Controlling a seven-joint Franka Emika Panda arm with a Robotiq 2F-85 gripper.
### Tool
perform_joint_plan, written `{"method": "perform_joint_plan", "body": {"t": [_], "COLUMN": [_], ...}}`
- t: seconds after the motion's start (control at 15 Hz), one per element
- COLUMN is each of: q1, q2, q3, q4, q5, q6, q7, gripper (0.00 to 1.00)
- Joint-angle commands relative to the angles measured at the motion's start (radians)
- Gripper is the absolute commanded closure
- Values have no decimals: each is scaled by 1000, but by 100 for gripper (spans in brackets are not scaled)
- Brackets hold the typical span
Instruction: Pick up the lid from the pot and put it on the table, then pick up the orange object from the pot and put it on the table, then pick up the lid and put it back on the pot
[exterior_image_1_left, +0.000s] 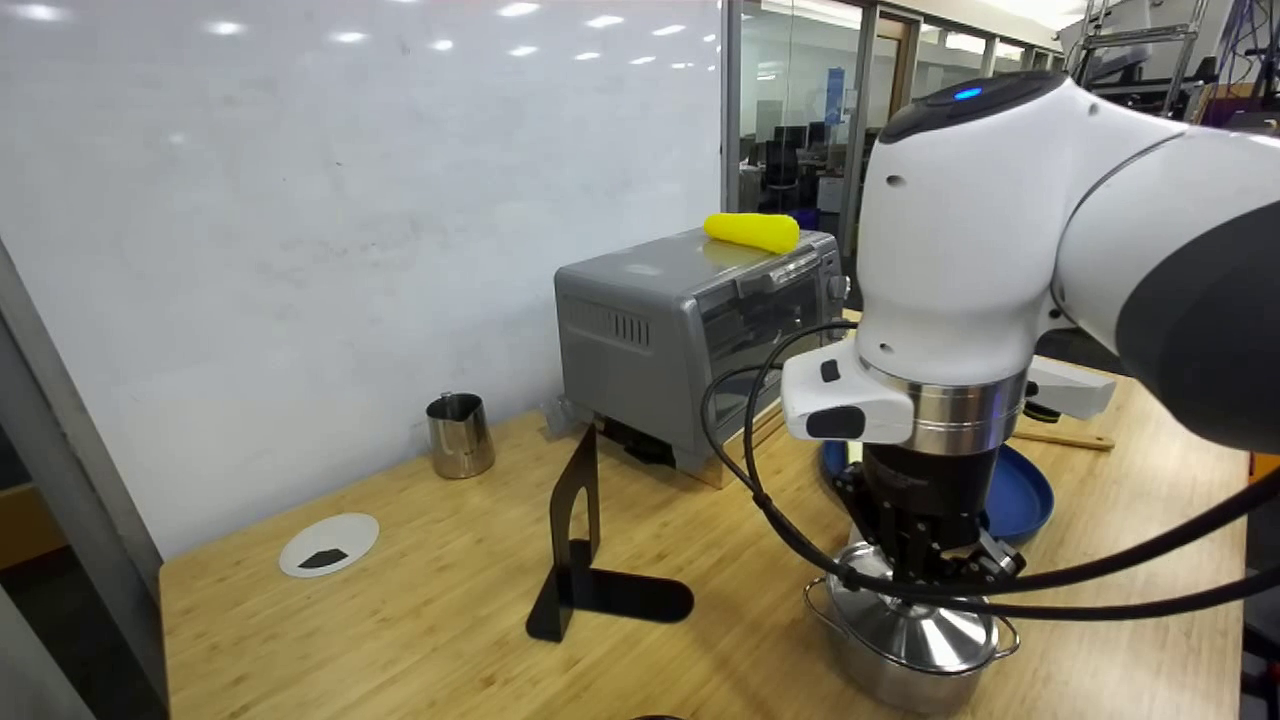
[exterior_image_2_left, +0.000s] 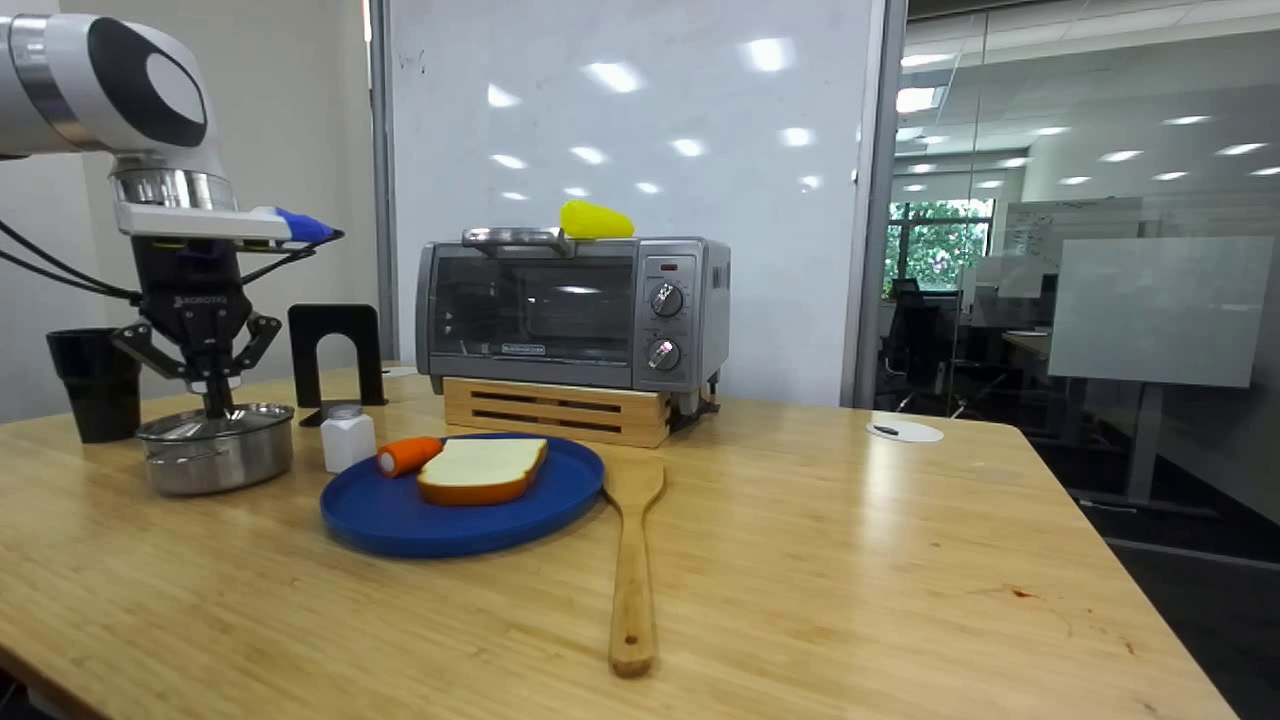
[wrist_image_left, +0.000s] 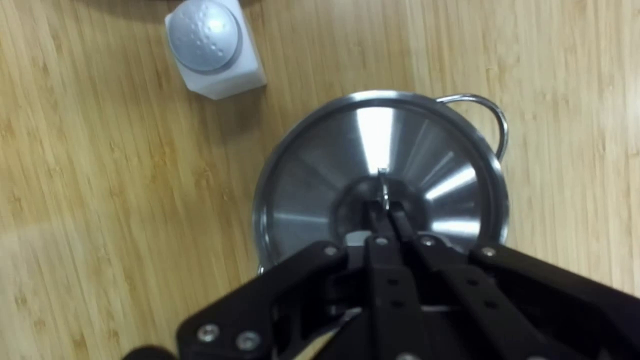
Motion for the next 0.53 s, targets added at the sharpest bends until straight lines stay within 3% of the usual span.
{"method": "perform_joint_plan", "body": {"t": [0.0, 0.27, 0.47], "q1": [-9, -20, -70], "q2": [-86, -234, -310], "q3": [-2, -44, -122], "q4": [4, 27, 58], "q5": [1, 26, 11], "q6": [-60, -197, -300], "q7": [27, 23, 58], "gripper": [99, 99, 99]}}
